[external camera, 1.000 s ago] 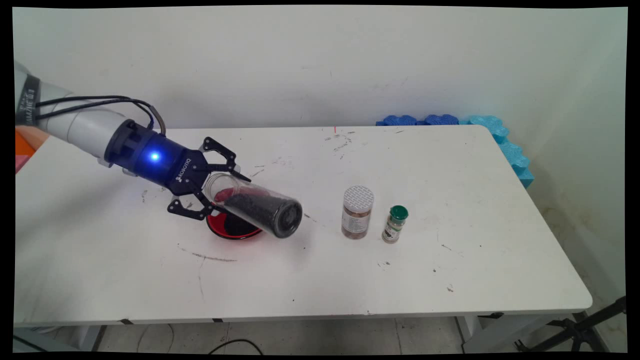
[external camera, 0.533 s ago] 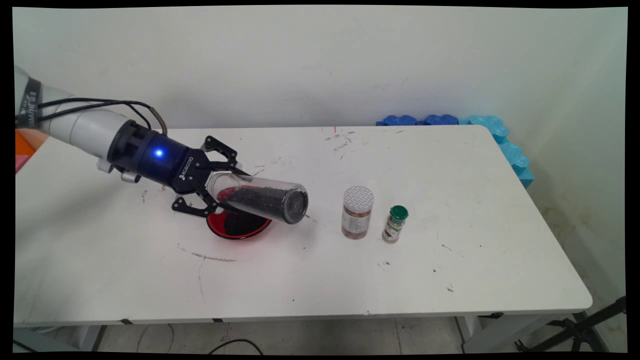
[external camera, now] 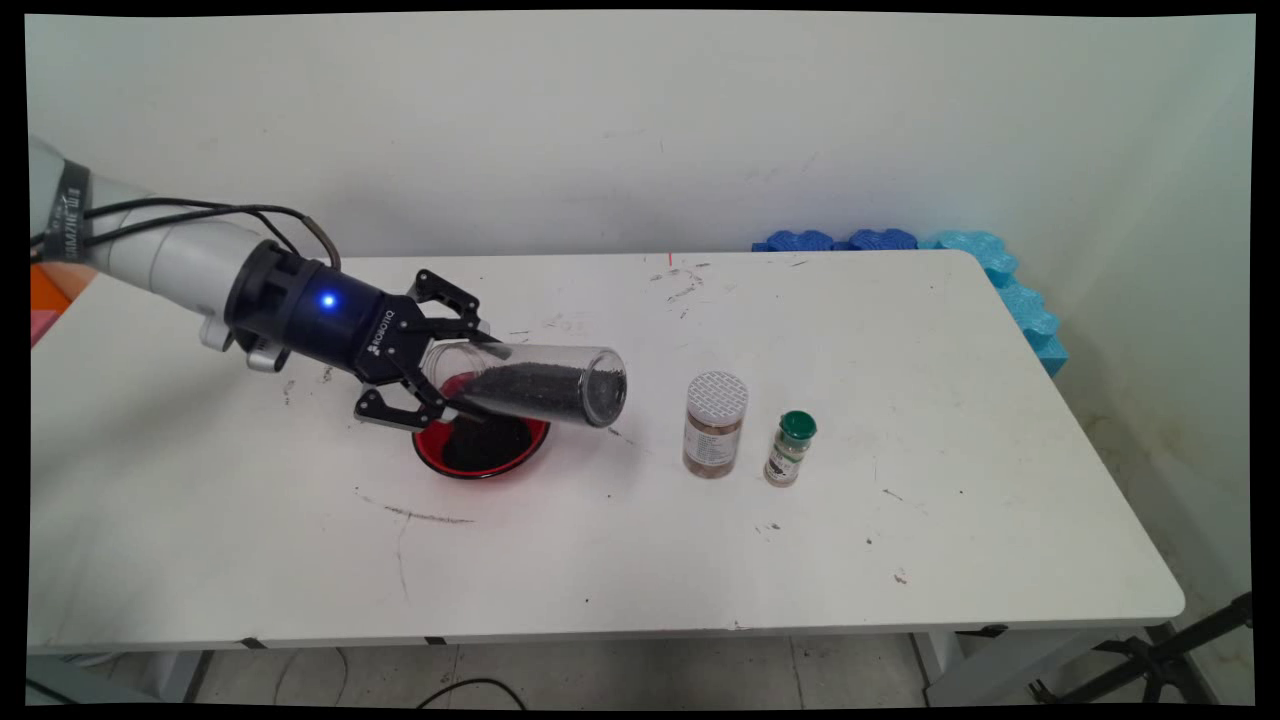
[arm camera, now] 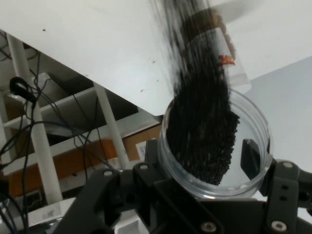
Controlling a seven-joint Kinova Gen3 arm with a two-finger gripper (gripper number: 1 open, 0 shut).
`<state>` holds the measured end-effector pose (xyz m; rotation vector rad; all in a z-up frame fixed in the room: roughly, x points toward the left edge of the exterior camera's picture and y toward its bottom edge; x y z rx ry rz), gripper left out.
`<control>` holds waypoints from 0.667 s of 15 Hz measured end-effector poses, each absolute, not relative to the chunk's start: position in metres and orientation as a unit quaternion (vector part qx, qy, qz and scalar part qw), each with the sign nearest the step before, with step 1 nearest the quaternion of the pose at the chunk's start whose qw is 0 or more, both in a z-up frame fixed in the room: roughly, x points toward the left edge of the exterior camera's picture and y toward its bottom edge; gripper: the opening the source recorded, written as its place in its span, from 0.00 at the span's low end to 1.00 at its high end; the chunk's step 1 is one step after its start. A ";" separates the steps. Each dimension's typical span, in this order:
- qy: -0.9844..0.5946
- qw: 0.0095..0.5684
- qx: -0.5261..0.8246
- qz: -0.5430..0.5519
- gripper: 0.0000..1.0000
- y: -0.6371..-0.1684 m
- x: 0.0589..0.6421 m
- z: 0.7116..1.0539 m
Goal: Pour the black seasoning powder in the red bowl
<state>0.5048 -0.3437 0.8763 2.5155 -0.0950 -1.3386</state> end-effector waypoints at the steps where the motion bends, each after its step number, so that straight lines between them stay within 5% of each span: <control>1: -0.028 0.145 0.873 -0.466 0.00 -0.344 0.504 0.876; 10: 0.004 0.152 0.868 -0.473 0.00 -0.349 0.501 0.875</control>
